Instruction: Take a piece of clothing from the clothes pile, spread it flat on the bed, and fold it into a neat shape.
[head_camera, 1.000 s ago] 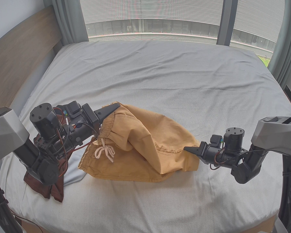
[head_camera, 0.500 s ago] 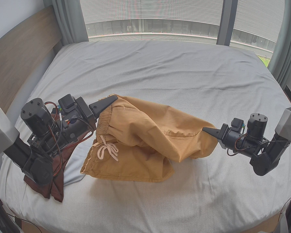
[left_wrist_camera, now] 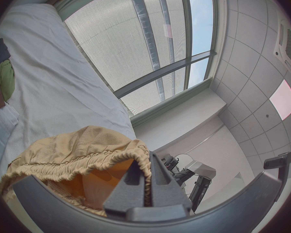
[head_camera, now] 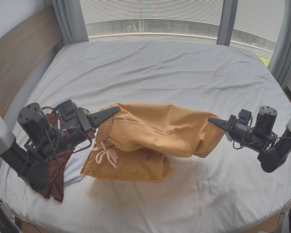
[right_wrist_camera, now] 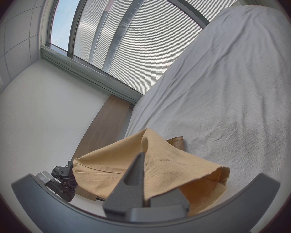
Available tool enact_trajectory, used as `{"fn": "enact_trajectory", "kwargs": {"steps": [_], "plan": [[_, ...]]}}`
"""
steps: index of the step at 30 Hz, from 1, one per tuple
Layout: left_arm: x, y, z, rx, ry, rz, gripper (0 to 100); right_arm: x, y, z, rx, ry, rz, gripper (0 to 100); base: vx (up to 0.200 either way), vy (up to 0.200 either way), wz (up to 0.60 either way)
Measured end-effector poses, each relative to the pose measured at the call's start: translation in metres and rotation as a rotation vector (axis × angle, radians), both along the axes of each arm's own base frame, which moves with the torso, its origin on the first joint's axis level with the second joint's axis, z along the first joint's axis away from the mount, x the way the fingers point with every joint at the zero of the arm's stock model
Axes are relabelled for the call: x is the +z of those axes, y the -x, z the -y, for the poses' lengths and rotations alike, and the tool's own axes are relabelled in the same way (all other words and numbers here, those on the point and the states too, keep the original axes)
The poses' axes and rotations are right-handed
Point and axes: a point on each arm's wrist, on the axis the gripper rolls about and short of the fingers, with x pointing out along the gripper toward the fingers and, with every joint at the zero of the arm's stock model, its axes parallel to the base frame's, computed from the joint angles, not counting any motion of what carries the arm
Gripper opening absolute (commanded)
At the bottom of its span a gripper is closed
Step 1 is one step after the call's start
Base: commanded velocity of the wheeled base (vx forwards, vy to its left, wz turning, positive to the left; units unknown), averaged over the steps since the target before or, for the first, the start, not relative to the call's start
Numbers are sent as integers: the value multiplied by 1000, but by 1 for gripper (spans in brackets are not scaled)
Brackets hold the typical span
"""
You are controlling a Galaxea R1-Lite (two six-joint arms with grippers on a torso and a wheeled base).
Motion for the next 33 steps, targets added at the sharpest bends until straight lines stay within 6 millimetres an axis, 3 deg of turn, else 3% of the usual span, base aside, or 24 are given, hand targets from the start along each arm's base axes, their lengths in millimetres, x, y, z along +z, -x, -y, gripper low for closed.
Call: {"fn": "enact_trajectory", "kwargs": {"steps": [17,33], "plan": [[4,4,4,-17,0,19,0,28,8,11,-12,-15,82,0,0,0,0],[19,13,2,-18,20,62,0,53,18,35,-7,-30,153,0,0,0,0]]}}
